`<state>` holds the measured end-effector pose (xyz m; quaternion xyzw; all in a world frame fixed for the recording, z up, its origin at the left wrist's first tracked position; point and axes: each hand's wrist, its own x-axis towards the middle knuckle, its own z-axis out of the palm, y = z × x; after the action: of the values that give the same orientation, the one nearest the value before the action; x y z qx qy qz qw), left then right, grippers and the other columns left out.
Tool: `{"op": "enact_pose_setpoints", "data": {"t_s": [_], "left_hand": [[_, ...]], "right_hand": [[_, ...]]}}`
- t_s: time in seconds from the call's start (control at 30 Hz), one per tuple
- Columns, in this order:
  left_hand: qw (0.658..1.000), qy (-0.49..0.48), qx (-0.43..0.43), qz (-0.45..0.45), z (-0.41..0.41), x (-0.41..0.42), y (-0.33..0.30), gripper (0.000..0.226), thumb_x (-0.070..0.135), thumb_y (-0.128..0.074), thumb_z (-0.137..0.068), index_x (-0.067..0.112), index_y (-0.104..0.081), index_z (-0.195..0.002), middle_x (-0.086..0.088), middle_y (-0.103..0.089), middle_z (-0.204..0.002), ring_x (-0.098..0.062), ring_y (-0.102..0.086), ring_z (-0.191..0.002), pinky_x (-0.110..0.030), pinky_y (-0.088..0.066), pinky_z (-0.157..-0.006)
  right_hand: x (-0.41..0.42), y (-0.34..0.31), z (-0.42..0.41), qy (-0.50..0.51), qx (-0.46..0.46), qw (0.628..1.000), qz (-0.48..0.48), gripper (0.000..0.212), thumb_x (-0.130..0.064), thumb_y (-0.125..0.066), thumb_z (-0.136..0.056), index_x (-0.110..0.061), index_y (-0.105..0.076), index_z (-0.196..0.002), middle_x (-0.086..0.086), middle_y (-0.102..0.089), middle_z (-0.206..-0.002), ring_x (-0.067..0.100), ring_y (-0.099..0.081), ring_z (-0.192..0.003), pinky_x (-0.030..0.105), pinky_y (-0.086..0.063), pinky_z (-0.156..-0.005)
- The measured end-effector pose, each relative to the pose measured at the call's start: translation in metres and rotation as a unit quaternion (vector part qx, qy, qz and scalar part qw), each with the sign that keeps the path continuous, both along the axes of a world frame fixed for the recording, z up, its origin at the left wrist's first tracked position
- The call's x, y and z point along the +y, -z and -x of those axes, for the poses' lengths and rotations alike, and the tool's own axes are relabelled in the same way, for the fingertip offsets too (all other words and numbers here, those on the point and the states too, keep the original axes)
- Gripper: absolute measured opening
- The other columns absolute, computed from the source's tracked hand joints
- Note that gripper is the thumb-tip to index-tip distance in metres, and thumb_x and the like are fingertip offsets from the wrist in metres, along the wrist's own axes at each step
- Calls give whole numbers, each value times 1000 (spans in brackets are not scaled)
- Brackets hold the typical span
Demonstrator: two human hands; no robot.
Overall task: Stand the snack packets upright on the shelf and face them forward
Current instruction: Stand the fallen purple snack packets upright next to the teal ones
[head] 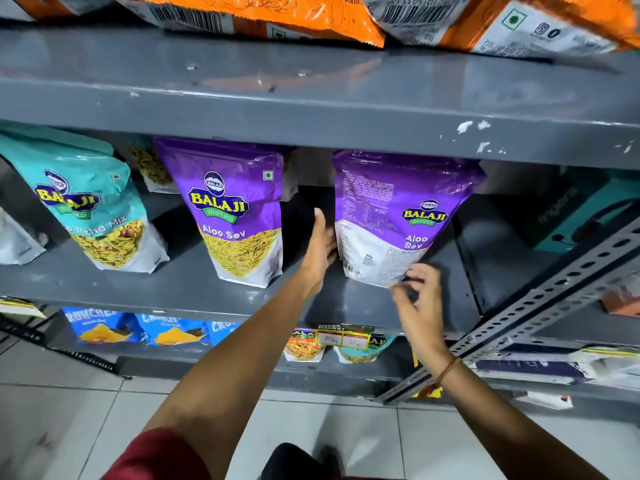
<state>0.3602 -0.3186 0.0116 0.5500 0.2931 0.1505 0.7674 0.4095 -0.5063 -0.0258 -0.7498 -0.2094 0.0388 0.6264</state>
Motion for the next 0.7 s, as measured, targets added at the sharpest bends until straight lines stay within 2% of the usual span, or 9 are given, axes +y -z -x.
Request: {"op": "enact_pose_setpoints", "data": {"t_s": [0.07,0.13,0.2,0.3,0.4,0.47,0.53,0.6,0.7], "left_hand": [[999,-34,10,-20,3,-12,1,80,86,-20,-75,32,-68,-110,-3,-62,-136,-8,-62,-113,-35,-43,-106],[995,-74,28,-63,9,-24,10,84,90,-27,-67,32,-72,-106,-2,-70,-123,-18,-63,-115,-47,-42,-110],[991,-83,21,-102,19,-38,19,72,88,-30,-72,34,-75,-89,5,-76,-96,-17,-68,-97,-50,-47,-102],[990,-23,3,-142,32,-61,29,69,83,-27,-80,34,-73,-92,6,-74,-83,-19,-69,-92,-48,-49,-98],[985,4,-7,-170,35,-64,31,58,73,-33,-87,31,-73,-95,8,-76,-87,-9,-68,-94,-36,-50,-93],[981,-17,-17,-191,31,-56,27,33,45,-50,-92,18,-70,-93,0,-74,-88,-16,-70,-92,-37,-52,-91],[977,-45,-17,-208,25,-44,19,11,20,-64,-87,16,-64,-97,0,-66,-86,-5,-64,-84,-22,-50,-82],[977,-43,-16,-210,19,-31,9,33,11,-72,-81,17,-58,-110,0,-60,-99,-3,-57,-93,-8,-43,-77],[980,25,5,-199,7,-15,-1,76,14,-81,-74,19,-41,-138,0,-49,-138,-9,-46,-126,-11,-40,-96]], "right_hand": [[7,2,12,-47,41,998,12,60,-33,-77,-69,-53,-39,-111,-2,-39,-127,10,-53,-114,10,-52,-78],[13,1,16,-62,75,995,9,81,-44,-82,-61,-46,-34,-126,-10,-32,-136,7,-43,-129,22,-51,-94],[17,0,13,-62,84,994,12,106,-47,-85,-57,-33,-24,-142,-6,-30,-146,11,-37,-138,40,-41,-111],[21,-6,4,-37,63,995,66,119,-56,-84,-54,-31,-15,-148,0,-32,-148,13,-32,-141,42,-31,-118],[19,-7,-9,-32,43,994,100,111,-53,-81,-57,-30,-20,-146,1,-39,-144,15,-36,-138,40,-34,-115],[13,-3,-18,-79,62,993,65,95,-38,-76,-65,-28,-26,-145,2,-44,-144,16,-43,-136,39,-39,-112],[3,-2,-30,-145,100,984,33,78,-24,-69,-72,-33,-34,-142,-5,-50,-143,6,-49,-130,22,-44,-104],[-5,-5,-42,-182,122,975,32,59,-21,-66,-75,-37,-52,-129,-17,-61,-131,-5,-55,-118,11,-44,-95],[-11,-3,-59,-131,131,983,18,23,-13,-63,-84,-18,-68,-106,-6,-69,-104,8,-59,-102,31,-46,-97]]}}
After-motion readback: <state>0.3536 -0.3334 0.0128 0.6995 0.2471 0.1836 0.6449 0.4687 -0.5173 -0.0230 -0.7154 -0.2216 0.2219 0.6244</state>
